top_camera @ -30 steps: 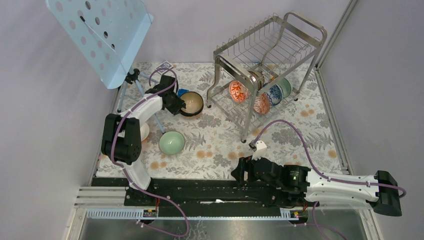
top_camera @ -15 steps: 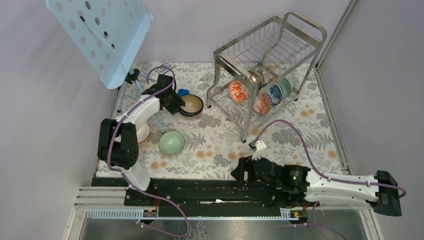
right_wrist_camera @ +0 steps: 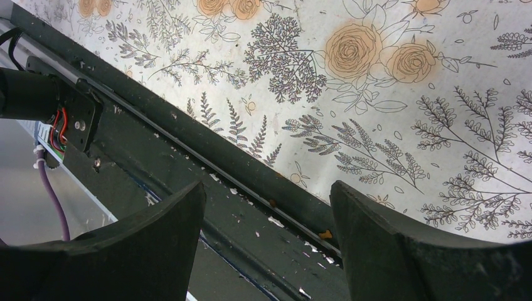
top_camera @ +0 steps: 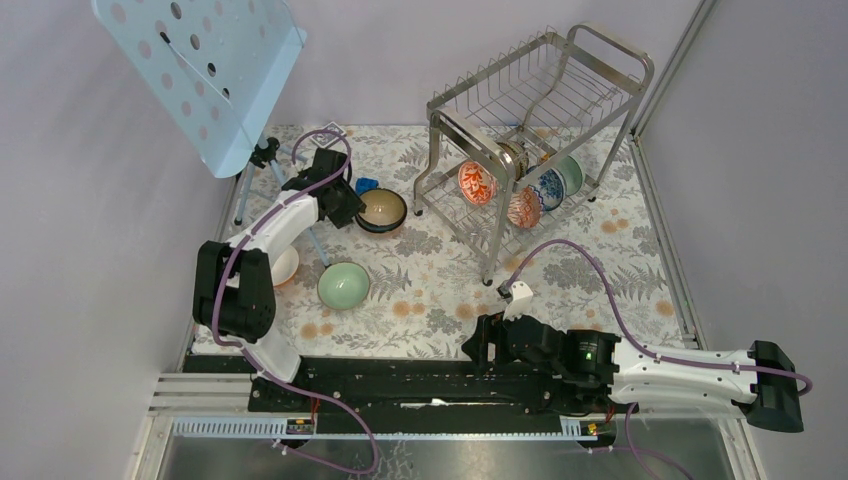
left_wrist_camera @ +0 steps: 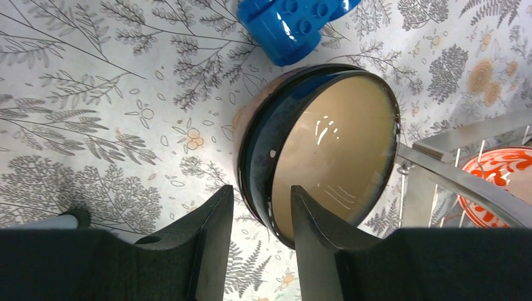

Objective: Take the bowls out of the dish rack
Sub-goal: Place the bowl with the bowl.

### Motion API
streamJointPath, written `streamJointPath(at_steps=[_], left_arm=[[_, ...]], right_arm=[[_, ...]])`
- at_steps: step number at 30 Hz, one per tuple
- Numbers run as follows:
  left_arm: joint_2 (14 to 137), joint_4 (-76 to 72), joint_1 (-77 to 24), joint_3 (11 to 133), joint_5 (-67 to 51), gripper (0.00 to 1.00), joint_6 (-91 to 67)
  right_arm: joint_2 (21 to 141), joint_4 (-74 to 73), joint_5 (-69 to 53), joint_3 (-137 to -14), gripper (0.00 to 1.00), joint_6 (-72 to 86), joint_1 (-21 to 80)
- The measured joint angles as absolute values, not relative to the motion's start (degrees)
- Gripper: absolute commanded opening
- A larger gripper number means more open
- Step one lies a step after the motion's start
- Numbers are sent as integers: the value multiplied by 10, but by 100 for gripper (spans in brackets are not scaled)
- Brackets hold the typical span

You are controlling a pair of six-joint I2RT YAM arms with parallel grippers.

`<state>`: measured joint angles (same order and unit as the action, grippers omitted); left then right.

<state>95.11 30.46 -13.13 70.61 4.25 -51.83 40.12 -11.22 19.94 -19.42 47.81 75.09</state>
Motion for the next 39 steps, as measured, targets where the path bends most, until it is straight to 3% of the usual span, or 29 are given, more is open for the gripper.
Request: streamJointPath(at_steps=[3,21,29,39], left_arm=[[951,309,-131,706,57,41,-506],[951,296,-132,706,57,7,-493],[951,289,-132,701,56,0,-491],[951,256,-131,670,51,0,-493]], right_arm=[[401,-112,199,-194,80,478,751],[408,-110,199,-194,79,478,751],[415,-108,198,-194,80,478,751],[418,-108,198,-194,79,478,751]])
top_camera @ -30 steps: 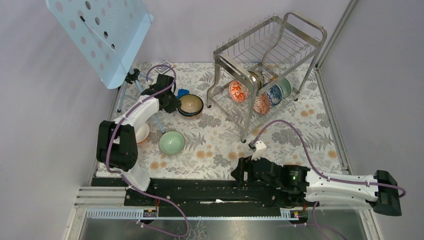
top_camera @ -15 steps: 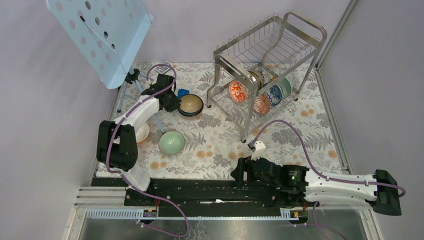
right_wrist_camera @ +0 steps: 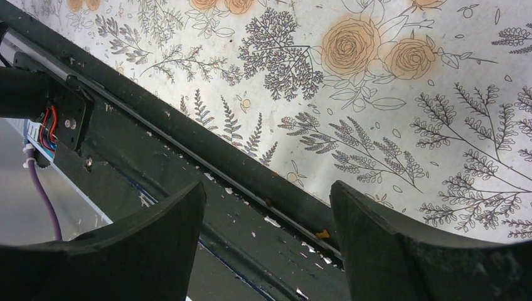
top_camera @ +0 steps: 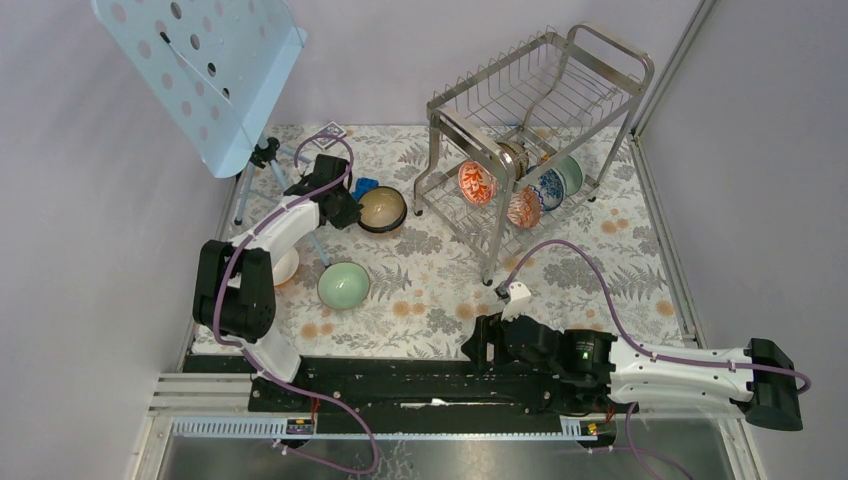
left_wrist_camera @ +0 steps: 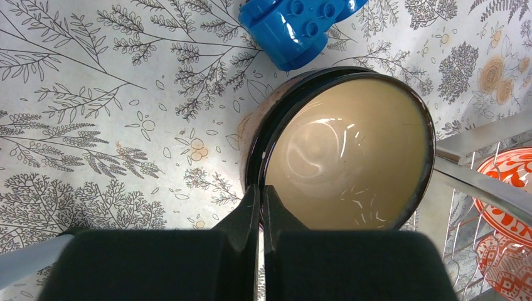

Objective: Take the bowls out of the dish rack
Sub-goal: Place the bowl with the bowl.

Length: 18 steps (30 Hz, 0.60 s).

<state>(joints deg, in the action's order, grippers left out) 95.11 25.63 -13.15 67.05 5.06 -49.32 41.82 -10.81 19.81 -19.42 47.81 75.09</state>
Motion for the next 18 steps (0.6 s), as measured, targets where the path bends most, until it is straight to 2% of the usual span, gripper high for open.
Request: streamJointPath(at_steps=[18], left_arm=[[941,256,-131,670,53,0,-493]], right_arm=[[432,-108,198,-194,80,478,751]])
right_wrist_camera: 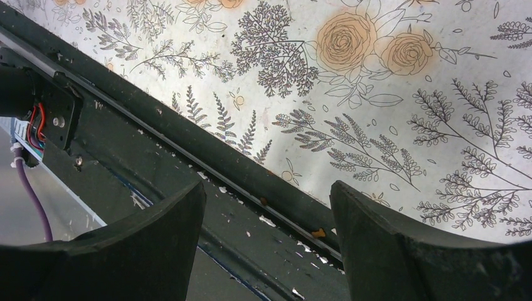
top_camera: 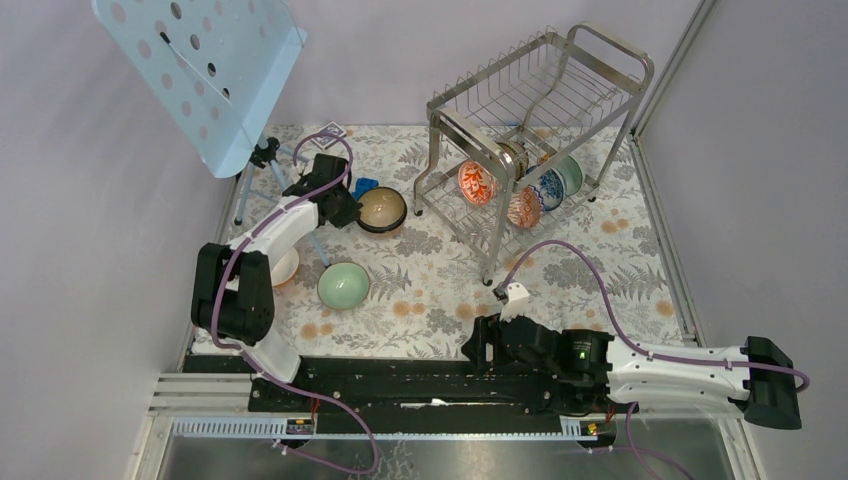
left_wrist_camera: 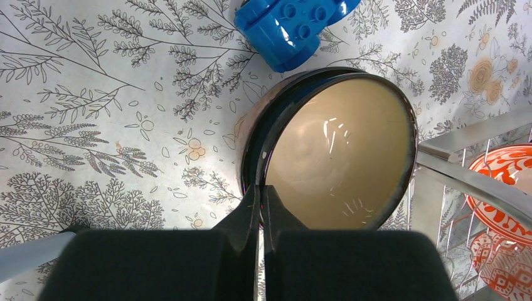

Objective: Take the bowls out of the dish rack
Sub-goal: Place the bowl with the bowl.

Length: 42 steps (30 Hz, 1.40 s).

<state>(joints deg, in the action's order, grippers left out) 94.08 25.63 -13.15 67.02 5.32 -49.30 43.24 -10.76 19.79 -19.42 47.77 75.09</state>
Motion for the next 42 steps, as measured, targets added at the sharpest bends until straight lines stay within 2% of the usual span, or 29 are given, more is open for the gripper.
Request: streamJointPath(at_steps=[8,12,20,26,31,36,42], left_arm=[[941,256,-131,670,53,0,-493],[941,256,-131,670,53,14,-491],[937,260,-131,670,51,30,-484],[922,260,-131,670,47,57,-477],[887,260,-131,670,44,75,-467],[834,257,-135,662,29,82,-447],[730,243,-166,606,10,84,-408]], right_arm=[[437,-100,198,-194,80,477,751],[437,-100,198,-194,80,477,751],[439,-100,198,-194,80,476,751],[439,-100,198,-195,81,476,751],[429,-115,200,-206,81,468,751],[413,-146,215,-233,81,452,751],[396,-192,251,-270,82,423,751]])
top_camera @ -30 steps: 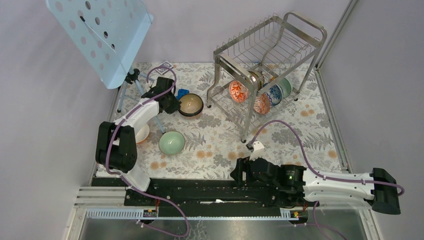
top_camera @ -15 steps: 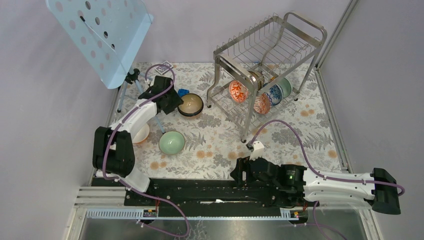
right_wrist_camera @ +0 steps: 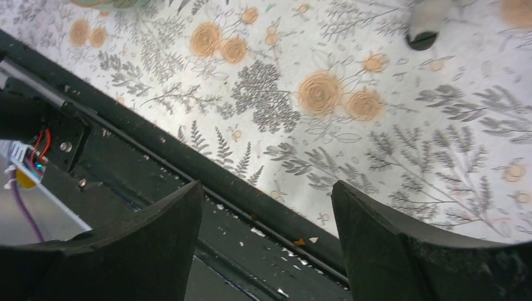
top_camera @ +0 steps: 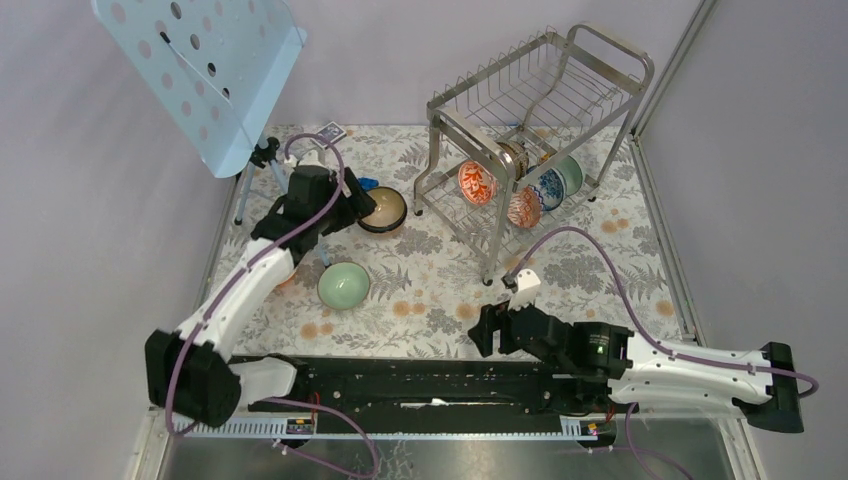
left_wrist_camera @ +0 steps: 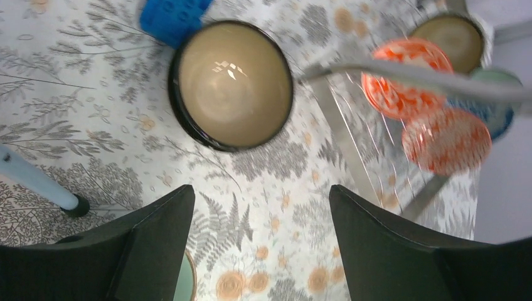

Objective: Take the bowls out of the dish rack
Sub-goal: Place the bowl with the bowl, then adjust the dish rack at the center of the board.

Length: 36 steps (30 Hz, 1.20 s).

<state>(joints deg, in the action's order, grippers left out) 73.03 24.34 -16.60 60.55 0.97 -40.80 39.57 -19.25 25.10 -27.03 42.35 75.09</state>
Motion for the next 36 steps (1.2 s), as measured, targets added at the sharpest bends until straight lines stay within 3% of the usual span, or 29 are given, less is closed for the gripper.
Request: streamJointPath(at_steps=[7,15,29,36], left_arm=[[580,225,-311,539,59,99,-336],[547,209,-455,501,143,99,-273],[544,130,-489,444,139,99,-277],[565,111,-491,444,121,99,-297]], right_arm=[[359,-268,336,-311,86,398,751],[322,-338,410,-391,88,370,751],[391,-557,610,-547,84,450,735],[423,-504,552,-555,86,365,548]])
